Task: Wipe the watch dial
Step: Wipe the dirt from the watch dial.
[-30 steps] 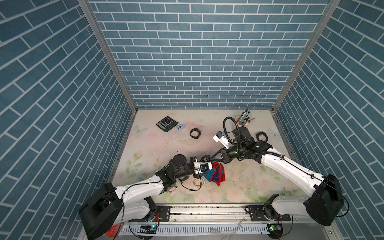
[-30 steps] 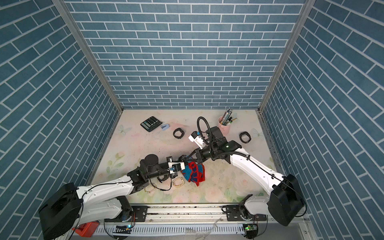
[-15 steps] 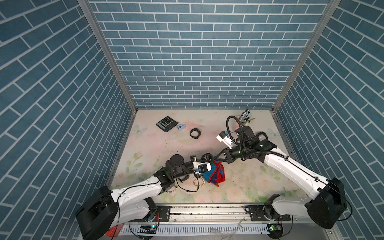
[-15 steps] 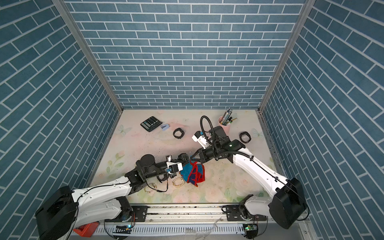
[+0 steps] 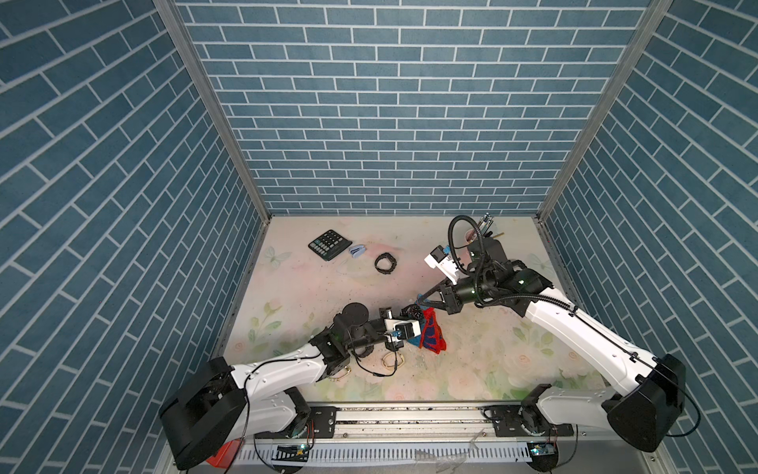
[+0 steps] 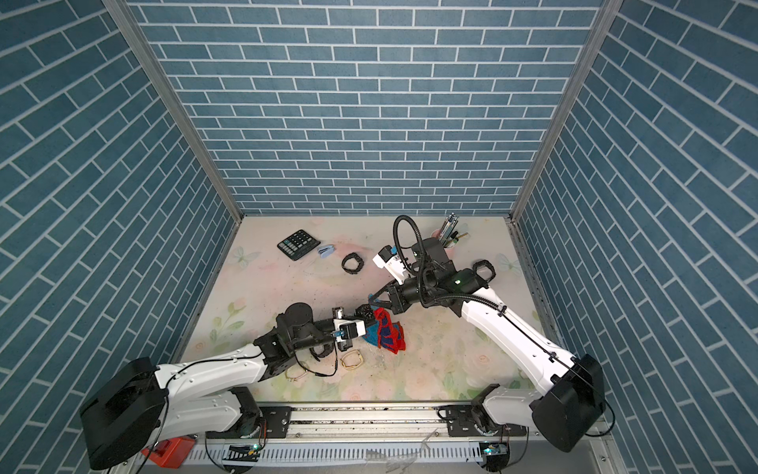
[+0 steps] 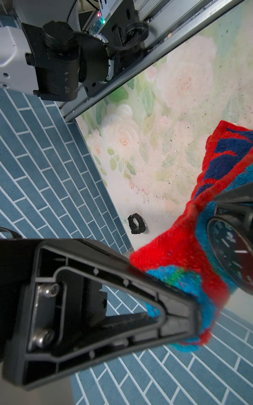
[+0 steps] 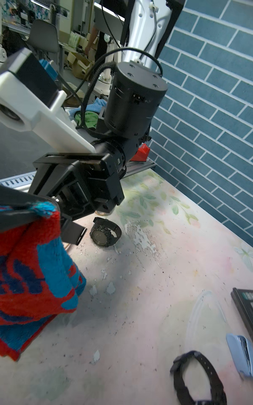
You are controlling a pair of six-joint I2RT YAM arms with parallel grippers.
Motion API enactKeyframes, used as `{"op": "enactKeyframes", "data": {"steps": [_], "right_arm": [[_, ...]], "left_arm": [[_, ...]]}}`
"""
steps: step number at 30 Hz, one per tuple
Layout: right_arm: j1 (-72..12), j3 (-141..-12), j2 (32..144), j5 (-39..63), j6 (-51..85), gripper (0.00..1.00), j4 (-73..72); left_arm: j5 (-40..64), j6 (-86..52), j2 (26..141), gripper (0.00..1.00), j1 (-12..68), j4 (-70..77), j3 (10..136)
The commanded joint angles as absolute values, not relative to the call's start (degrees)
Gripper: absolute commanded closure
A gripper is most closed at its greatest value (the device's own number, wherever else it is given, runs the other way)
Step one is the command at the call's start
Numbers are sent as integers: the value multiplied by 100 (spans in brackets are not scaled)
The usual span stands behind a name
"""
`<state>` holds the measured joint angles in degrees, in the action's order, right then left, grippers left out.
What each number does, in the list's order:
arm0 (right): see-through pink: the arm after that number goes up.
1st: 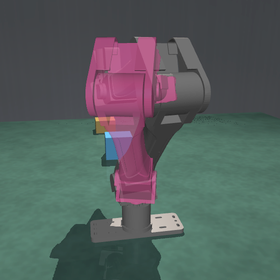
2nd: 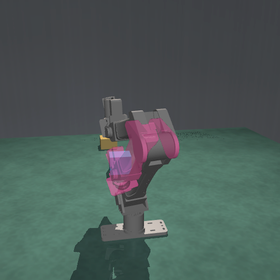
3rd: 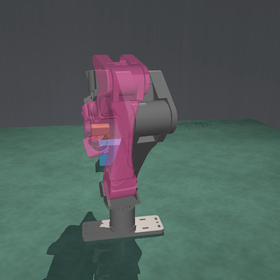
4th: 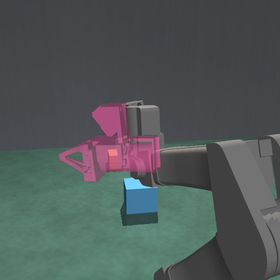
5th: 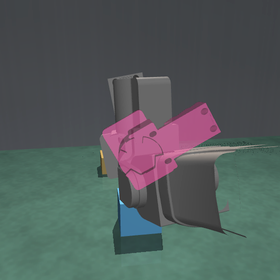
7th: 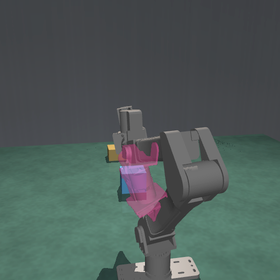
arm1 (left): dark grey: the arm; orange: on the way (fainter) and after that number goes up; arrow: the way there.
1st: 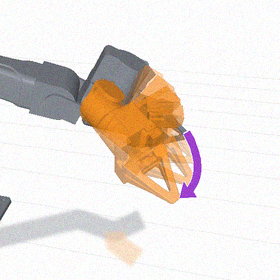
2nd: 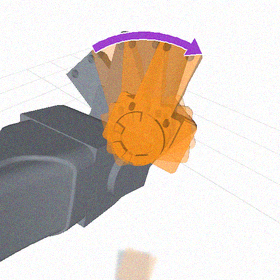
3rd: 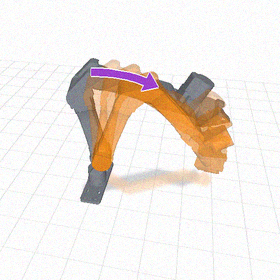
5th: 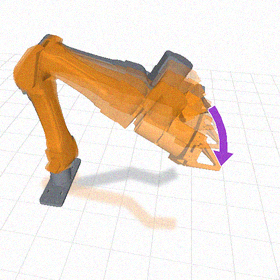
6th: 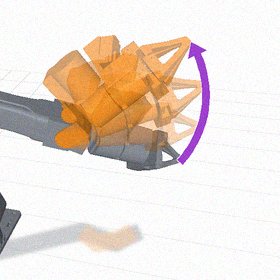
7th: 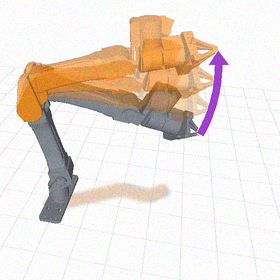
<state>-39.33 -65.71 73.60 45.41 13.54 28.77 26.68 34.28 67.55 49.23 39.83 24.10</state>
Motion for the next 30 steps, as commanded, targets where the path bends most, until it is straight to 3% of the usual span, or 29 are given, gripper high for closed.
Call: {"op": "enactKeyframes", "data": {"steps": [1, 16, 30], "right_arm": [[-4041, -6481, 7476, 4850, 1355, 100, 2497], [-4052, -5919, 7529, 4274, 1399, 100, 2948], [-3938, -5731, 7289, 3911, 1112, 100, 3368]], "left_arm": [[2660, 3302, 6831, 100, 4951, 4347, 2540], [2335, 3160, 6860, 100, 4948, 5263, 2346], [2535, 3317, 6534, 100, 4949, 5040, 2420]]}}
